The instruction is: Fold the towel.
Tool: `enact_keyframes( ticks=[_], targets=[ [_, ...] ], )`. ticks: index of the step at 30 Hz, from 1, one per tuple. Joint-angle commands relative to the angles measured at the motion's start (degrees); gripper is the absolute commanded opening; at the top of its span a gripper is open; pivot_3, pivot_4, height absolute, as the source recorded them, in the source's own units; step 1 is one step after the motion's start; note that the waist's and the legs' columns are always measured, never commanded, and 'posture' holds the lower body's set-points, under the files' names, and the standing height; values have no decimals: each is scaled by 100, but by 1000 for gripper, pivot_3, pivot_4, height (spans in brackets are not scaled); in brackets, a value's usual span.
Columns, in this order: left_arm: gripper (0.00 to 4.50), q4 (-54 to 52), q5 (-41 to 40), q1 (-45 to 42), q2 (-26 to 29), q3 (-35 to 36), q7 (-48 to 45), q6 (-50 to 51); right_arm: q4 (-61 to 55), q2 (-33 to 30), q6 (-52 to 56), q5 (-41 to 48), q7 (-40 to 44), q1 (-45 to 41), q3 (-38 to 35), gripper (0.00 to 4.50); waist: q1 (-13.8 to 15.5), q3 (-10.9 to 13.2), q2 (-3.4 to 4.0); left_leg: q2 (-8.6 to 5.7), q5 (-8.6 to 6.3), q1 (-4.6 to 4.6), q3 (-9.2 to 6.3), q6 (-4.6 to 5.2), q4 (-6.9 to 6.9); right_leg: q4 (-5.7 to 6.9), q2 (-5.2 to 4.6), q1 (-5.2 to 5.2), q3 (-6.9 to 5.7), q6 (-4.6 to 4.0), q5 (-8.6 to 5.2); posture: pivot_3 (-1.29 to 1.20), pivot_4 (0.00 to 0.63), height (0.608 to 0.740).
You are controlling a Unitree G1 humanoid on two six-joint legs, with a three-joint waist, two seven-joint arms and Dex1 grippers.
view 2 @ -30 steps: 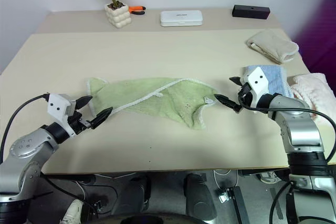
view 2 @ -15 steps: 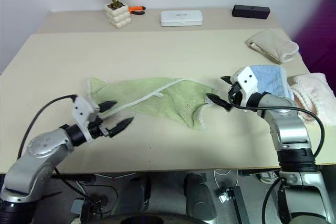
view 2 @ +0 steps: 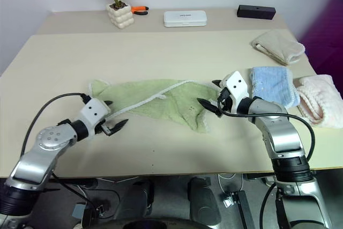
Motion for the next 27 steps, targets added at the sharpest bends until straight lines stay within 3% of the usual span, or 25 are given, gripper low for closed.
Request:
enact_keyframes(
  ticks=[1,6,7,9,16,22,27],
  targets=[
    [4414,469,-25,145,318,436,-300,-255,-418,-5,-20,32,-150,96,-193,4500,-10,-1,-1,1,0,2,0,0,-1,2,1,0,0,0,0,0,150,737],
    [4414,589,-232,211,273,637,-440,-198,-490,29,-29,43,-265,169,-178,4500,-13,-2,1,2,0,5,0,0,-1,2,1,1,0,-1,0,0,150,737],
    [4184,549,-257,235,271,640,-467,-177,-480,39,-47,37,-288,156,-175,4500,-13,-2,1,2,0,4,0,0,-1,2,1,1,0,-1,0,0,150,737],
    [3572,496,-279,256,259,660,-477,-137,-466,46,-68,27,-322,132,-180,4500,-16,-2,1,2,0,5,0,0,-2,3,1,1,0,0,0,0,150,737],
    [80,426,-360,190,220,740,-463,-121,-451,-43,-60,13,-296,41,-162,4500,-2,-2,1,2,0,3,0,0,0,6,1,0,0,0,0,0,150,737],
    [80,658,-221,144,179,884,-271,-429,-30,-178,341,42,-90,-372,-34,4500,0,-2,1,2,0,3,0,0,0,6,2,0,0,0,0,0,150,737],
    [80,620,-605,213,76,1281,-407,-564,1005,-221,698,-57,300,-1093,282,4500,-5,-2,0,2,0,2,1,0,2,4,0,0,-1,-1,0,0,150,737]
  ],
)
